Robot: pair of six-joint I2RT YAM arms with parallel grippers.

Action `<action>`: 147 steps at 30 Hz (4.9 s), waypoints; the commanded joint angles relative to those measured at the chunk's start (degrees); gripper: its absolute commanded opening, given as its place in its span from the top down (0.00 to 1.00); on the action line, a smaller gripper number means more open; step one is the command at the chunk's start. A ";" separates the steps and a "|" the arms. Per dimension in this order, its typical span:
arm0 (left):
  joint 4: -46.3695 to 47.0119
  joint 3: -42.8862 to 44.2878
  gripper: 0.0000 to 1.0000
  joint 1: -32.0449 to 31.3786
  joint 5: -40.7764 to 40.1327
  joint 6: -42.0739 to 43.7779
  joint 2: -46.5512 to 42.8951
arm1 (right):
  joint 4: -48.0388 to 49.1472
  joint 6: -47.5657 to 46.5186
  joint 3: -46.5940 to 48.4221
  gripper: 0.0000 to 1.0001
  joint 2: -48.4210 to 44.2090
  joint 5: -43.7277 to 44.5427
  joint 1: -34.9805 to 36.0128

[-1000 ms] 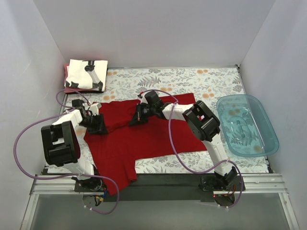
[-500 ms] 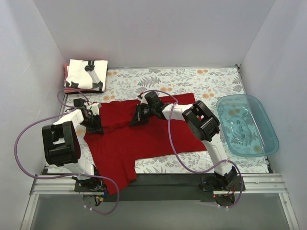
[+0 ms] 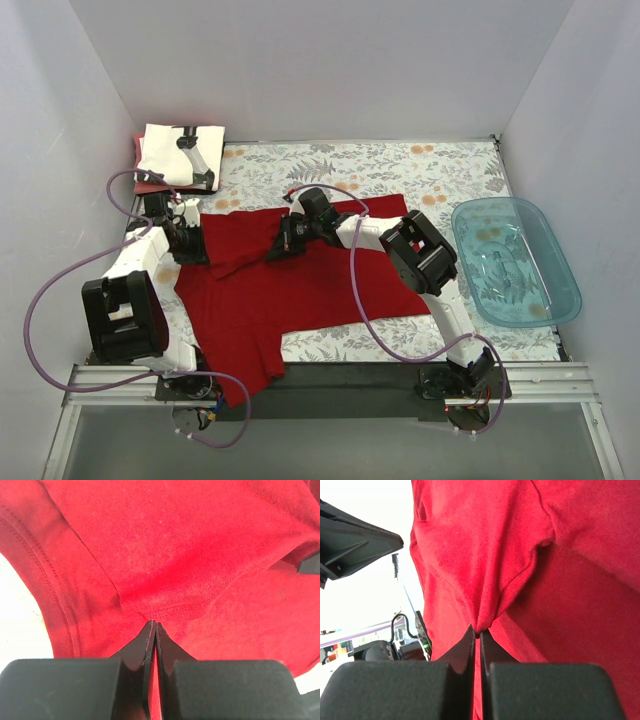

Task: Fold and stack the t-shirts
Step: Fold the tshirt

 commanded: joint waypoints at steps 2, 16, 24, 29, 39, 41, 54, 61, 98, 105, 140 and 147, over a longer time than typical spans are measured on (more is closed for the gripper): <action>0.00 0.93 0.97 -0.24 -0.89 -0.94 0.06 | 0.88 -0.78 2.28 0.99 -0.29 -0.81 0.40; 3.43 -0.03 0.42 0.12 0.68 -3.31 4.02 | 0.97 -0.34 2.28 0.99 -0.11 -0.99 0.40; 6.33 -1.96 0.42 0.12 4.90 -4.72 3.41 | 1.23 -0.17 2.10 0.99 -0.20 -1.34 0.40; 7.03 -2.41 0.42 0.12 5.87 -6.30 4.64 | 1.32 -0.08 1.92 0.99 -0.28 -1.34 0.40; 3.17 -0.92 0.76 0.12 3.68 -7.71 0.94 | 1.49 0.54 1.57 0.99 -1.43 -2.04 0.40; 0.98 0.40 0.87 0.12 3.24 -7.36 1.12 | 1.41 0.54 1.48 0.99 -1.69 -2.39 0.31; -3.42 4.97 1.00 1.26 -5.11 -5.25 1.82 | 0.88 3.17 -0.71 0.99 -4.94 -4.68 0.40; -4.04 4.98 1.00 1.26 -6.08 -4.20 3.49 | -1.22 3.00 -1.86 0.99 -5.21 -6.26 1.19; 2.81 27.82 0.66 -24.49 -5.19 -1.04 23.79 | -50.62 -95.08 6.50 0.62 -14.62 25.72 -28.16; 3.08 29.23 0.63 -29.06 -8.45 -0.42 26.43 | -52.21 -97.90 5.71 0.61 -13.38 26.17 -28.87; 3.26 27.91 0.70 -30.47 -13.11 2.40 28.72 | -55.37 -99.22 4.65 0.55 -12.50 24.59 -28.52; 2.82 27.39 0.89 -30.38 -13.37 2.92 28.54 | -55.20 -99.75 5.26 0.68 -11.36 27.31 -28.43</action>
